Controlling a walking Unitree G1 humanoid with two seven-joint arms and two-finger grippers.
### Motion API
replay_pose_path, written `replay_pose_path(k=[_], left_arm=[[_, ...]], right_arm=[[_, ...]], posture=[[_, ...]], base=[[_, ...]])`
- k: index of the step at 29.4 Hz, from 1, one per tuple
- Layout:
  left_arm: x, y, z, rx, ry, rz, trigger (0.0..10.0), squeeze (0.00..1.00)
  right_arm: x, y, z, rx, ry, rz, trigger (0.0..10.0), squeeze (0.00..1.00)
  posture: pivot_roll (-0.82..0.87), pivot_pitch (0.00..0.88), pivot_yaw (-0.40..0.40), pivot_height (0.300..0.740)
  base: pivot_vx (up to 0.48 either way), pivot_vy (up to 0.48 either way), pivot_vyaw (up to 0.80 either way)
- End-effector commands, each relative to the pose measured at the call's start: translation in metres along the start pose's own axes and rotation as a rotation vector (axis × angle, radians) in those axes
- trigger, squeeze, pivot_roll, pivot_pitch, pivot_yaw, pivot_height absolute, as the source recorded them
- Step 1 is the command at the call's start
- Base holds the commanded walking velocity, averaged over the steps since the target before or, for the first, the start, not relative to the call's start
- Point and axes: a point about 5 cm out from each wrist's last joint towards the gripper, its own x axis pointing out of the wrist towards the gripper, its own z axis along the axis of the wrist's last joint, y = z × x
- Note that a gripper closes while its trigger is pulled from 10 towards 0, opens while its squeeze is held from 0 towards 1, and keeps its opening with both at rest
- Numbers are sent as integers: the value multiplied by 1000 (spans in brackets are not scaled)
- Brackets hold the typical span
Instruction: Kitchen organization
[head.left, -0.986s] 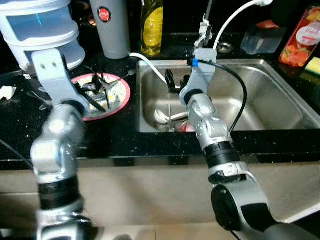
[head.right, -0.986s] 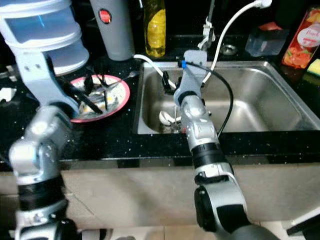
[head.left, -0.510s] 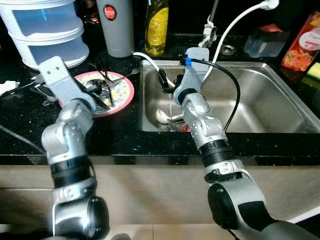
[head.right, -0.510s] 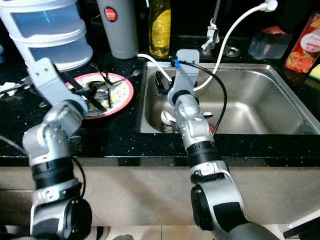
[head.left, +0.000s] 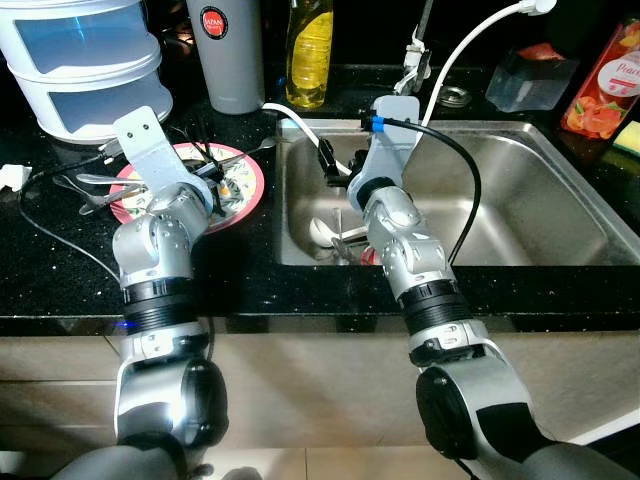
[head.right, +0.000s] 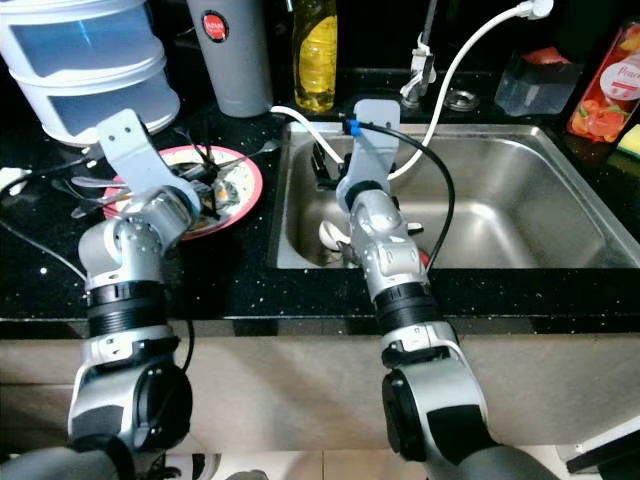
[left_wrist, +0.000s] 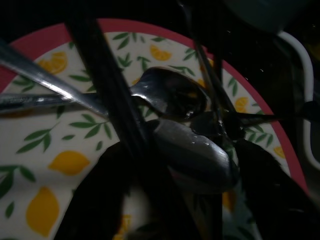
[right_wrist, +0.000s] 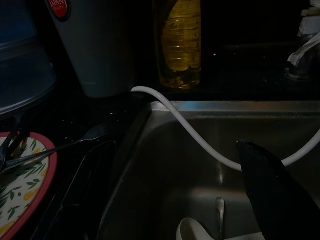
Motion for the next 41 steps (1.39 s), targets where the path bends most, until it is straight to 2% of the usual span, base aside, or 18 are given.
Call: replay_pose_path(k=[1, 11, 14, 19, 21, 22, 23, 25, 27, 30, 34, 35, 36, 37, 38, 41], left_arm=[[6, 4, -27, -18, 124, 53, 0, 0], [11, 26, -38, -57, 158, 251, 0, 0], [11, 28, -39, -57, 156, 262, 0, 0], [8, 39, -28, 10, 63, 335, 0, 0], [4, 40, -20, 69, -15, 337, 0, 0], [2, 37, -14, 106, -66, 321, 0, 0], [-7, 25, 2, 222, -223, 245, 0, 0], [-15, 15, 11, 296, -310, 181, 10000, 0], [-22, 6, 17, 357, -386, 113, 10000, 0], [-25, 2, 18, 378, -413, 76, 10000, 0], [-39, -21, 20, 465, -482, -154, 10000, 0], [-39, -21, 20, 465, -482, -154, 10000, 0], [-42, -26, 19, 487, -493, -203, 10000, 0], [-44, -30, 18, 501, -493, -251, 10000, 0], [-44, -30, 18, 501, -493, -251, 10000, 0], [-52, -53, 4, 526, -378, -539, 10000, 0]], right_arm=[[-2, -5, -2, -5, -2, -18, 10000, 0], [-1, -3, -1, -3, -6, -10, 10000, 0], [-1, -3, -1, -3, -6, -10, 10000, 0], [0, -3, 0, -5, -7, -5, 10000, 0], [0, -3, 1, -6, -7, -5, 10000, 0], [0, -3, 1, -6, -7, -6, 10000, 0], [0, -4, 1, -6, -6, -8, 10000, 0], [0, -5, 0, -6, -5, -12, 10000, 0], [0, -6, 0, -6, -4, -14, 10000, 0], [0, -6, 0, -6, -4, -14, 10000, 0], [1, -5, 1, -5, -4, -12, 10000, 0], [1, -5, 1, -5, -4, -12, 10000, 0], [1, -4, 1, -4, -4, -11, 10000, 0], [1, -4, 1, -4, -5, -9, 10000, 0], [1, -4, 1, -4, -5, -9, 10000, 0], [2, -4, 2, -5, -5, -6, 10000, 0]], posture=[[216, 0, 27, 740], [222, 0, 22, 740], [222, 0, 22, 740], [223, 0, 14, 740], [222, 0, 13, 740], [222, 0, 13, 740], [221, 0, 12, 740], [220, 0, 12, 740], [221, 0, 12, 740], [221, 0, 12, 740], [227, 0, 5, 740], [227, 0, 5, 740], [229, 0, 1, 740], [229, 0, 1, 740], [229, 0, 1, 740], [230, 0, -2, 740]], base=[[0, 0, 0], [0, 0, 0], [0, 0, 0], [0, 0, 0], [0, 0, 0], [0, 0, 0], [0, 0, 0], [0, 0, 0], [0, 0, 0], [0, 0, 0], [0, 0, 0], [0, 0, 0], [0, 0, 0], [0, 0, 0], [0, 0, 0], [0, 0, 0]])
